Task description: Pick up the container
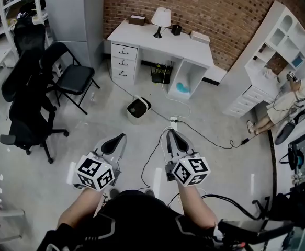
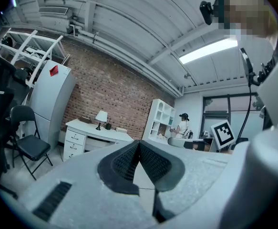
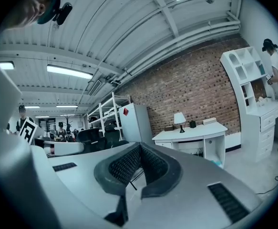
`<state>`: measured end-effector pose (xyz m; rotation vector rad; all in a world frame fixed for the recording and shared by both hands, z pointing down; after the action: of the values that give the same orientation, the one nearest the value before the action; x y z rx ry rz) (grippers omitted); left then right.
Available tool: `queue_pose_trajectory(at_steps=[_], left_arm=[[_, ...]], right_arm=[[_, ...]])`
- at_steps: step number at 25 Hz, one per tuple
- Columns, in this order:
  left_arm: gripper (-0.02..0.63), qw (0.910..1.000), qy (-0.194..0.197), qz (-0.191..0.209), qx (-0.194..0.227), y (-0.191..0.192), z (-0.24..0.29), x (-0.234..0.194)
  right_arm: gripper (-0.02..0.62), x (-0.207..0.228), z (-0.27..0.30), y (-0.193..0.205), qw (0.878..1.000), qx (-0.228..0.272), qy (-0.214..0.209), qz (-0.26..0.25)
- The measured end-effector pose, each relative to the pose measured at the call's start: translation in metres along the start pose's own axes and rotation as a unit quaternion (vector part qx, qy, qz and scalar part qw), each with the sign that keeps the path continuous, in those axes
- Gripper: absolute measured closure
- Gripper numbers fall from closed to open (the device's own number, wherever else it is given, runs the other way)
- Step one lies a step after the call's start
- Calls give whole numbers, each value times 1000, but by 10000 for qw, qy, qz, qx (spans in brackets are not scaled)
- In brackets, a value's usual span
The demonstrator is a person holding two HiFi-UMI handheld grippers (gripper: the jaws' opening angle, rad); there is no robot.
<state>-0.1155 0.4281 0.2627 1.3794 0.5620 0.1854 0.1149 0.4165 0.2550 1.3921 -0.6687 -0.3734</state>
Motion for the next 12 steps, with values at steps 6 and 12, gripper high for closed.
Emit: queue_pose_trajectory(at_steps=[6, 12], left_arm=[[600, 9999, 125, -76, -31, 2, -10, -24], [600, 9996, 275, -117, -18, 4, -23, -56]], right_arm=[[588, -20, 13, 6, 10000, -45, 20, -56], [588, -48, 27, 17, 9995, -119, 132, -244]])
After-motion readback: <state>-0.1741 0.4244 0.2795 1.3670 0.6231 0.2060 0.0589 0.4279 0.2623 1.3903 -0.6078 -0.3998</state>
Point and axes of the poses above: the fingertips, and each gripper's own axes: z forward along the fingers, x to its right, y out of its underside, the point moved 6 cm from there along -z, backward along the fingers, and after that the axes turned 13 degrees about -y, right-handed, at the moved point
